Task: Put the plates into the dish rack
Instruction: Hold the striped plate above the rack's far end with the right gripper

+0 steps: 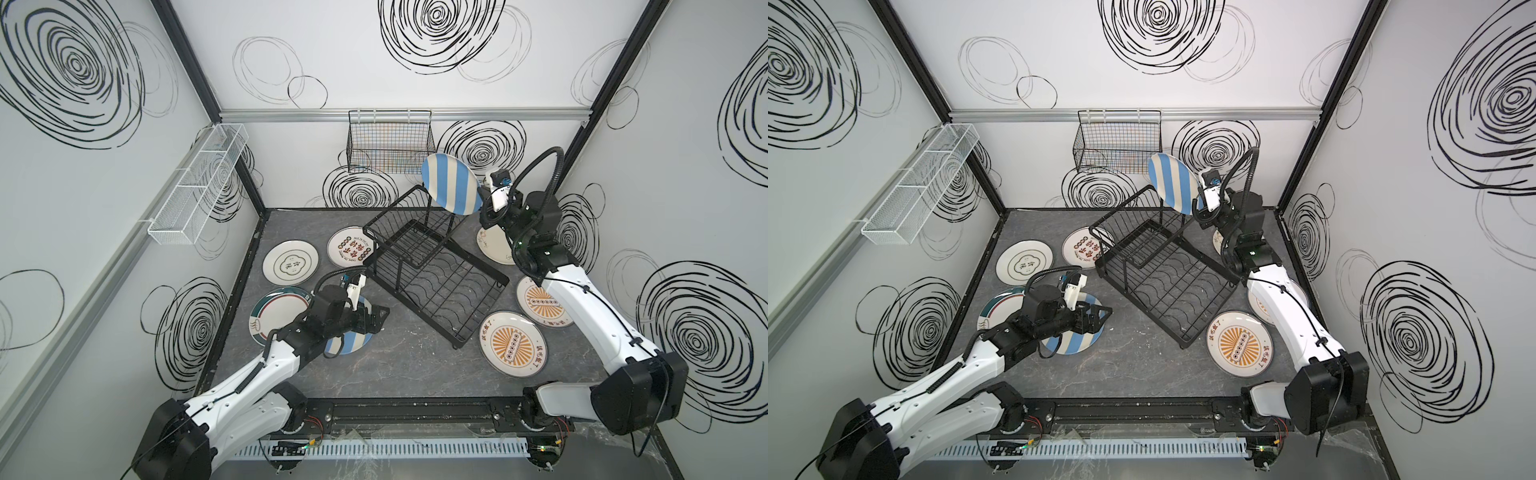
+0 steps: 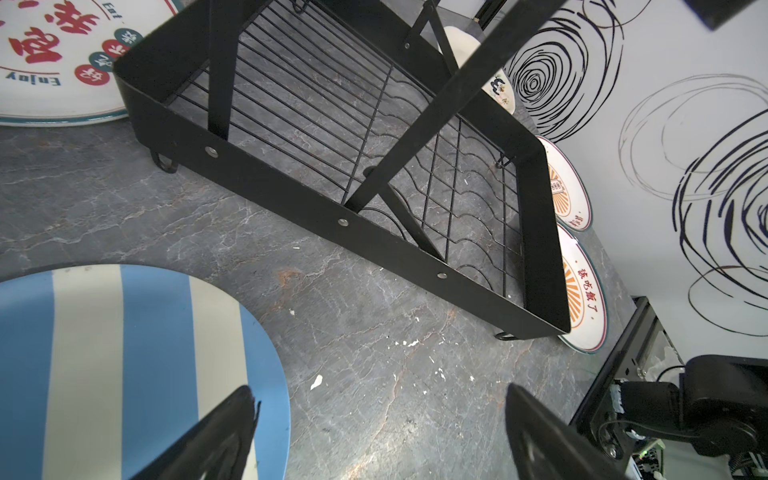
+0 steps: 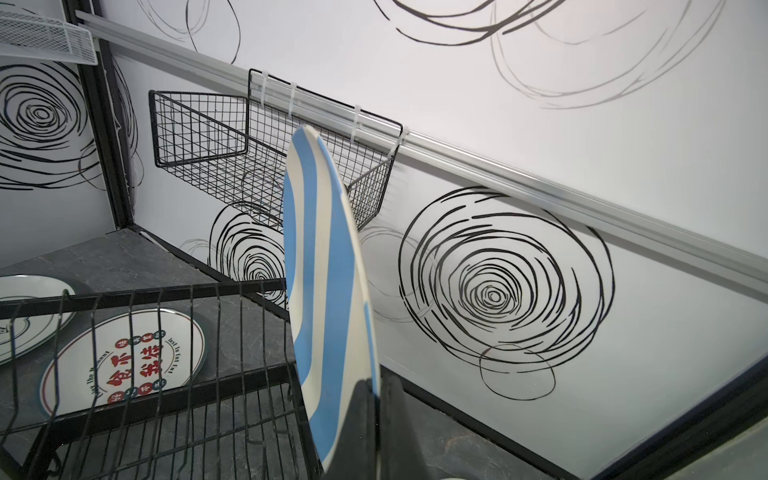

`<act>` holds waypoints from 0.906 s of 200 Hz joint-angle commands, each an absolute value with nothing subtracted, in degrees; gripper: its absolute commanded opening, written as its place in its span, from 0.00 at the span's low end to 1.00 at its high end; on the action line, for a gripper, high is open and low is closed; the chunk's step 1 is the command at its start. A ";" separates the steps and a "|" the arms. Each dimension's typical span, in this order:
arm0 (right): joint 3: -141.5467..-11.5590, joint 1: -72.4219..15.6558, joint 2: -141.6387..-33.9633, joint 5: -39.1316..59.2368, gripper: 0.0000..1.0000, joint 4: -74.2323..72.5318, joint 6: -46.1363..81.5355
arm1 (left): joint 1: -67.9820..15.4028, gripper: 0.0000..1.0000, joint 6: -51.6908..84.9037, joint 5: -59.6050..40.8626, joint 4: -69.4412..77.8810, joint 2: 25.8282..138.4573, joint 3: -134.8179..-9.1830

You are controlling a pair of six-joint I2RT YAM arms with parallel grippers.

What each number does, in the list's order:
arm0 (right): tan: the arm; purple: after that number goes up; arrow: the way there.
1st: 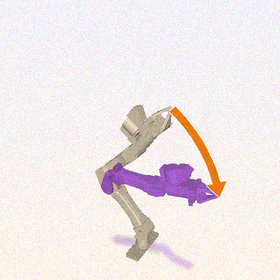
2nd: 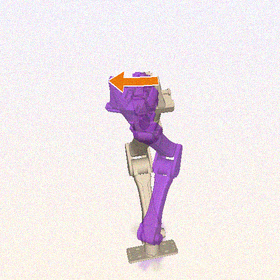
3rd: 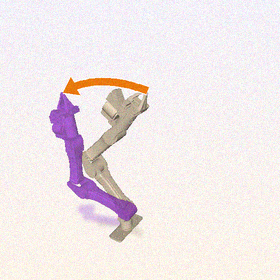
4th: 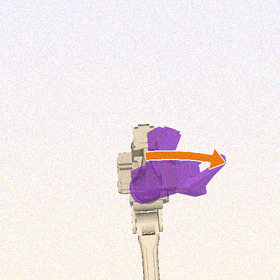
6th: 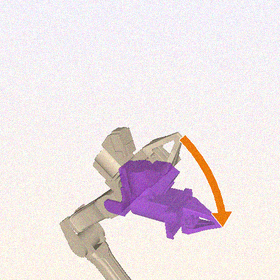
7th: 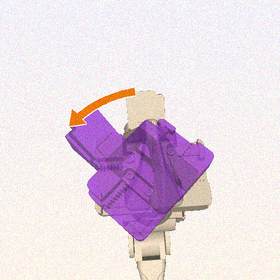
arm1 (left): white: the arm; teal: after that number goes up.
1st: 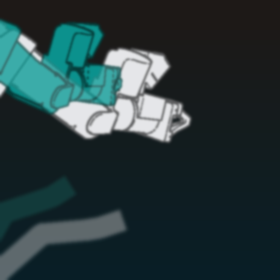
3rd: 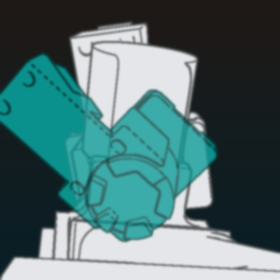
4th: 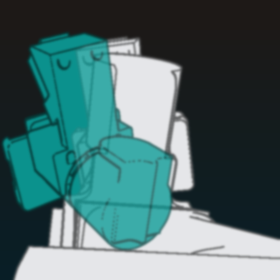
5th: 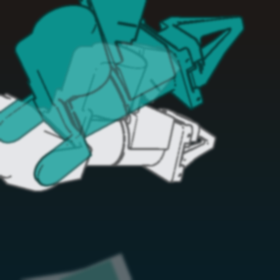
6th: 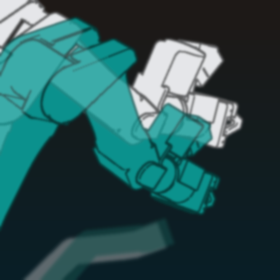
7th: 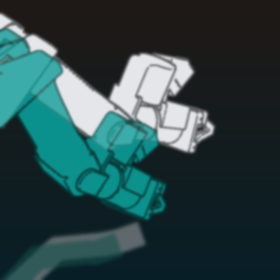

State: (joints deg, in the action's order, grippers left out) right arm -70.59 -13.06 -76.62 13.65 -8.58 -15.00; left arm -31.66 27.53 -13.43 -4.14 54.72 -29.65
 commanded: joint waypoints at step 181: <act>-72.71 -17.97 -82.22 2.03 0.00 -12.57 -11.51 | -30.25 0.96 25.84 -12.75 -6.34 53.09 -30.30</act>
State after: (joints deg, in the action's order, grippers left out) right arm -70.57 -17.52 -82.15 4.43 -10.50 -12.03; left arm -30.85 26.68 -13.21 -6.98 54.19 -29.65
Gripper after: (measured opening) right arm 0.049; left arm 0.960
